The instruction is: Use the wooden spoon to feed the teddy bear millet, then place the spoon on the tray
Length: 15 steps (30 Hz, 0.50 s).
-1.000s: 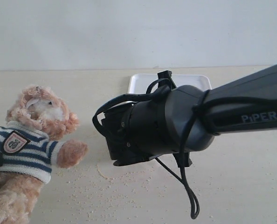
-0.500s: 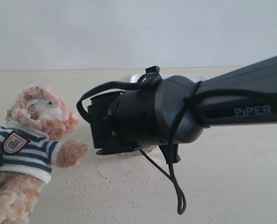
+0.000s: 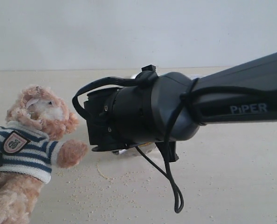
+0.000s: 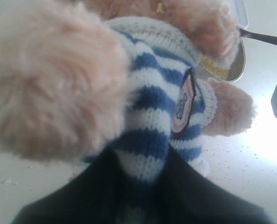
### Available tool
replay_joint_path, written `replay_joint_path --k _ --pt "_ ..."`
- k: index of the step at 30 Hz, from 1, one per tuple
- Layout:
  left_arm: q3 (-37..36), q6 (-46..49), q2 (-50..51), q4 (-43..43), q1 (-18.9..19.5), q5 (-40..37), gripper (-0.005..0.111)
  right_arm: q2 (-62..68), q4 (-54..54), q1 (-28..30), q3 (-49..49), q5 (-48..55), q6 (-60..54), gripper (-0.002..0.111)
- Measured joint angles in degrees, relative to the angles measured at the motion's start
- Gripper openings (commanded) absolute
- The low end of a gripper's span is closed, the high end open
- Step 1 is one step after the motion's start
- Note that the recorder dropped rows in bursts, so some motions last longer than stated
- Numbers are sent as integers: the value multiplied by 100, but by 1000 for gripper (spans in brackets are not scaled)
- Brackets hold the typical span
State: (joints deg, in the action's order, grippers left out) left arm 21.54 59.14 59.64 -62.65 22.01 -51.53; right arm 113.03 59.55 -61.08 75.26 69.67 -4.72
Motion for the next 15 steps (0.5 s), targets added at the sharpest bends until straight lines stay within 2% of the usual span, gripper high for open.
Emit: replay_joint_path --k 15 --pt "0 0 0 0 0 0 5 302 380 35 8 10 88 14"
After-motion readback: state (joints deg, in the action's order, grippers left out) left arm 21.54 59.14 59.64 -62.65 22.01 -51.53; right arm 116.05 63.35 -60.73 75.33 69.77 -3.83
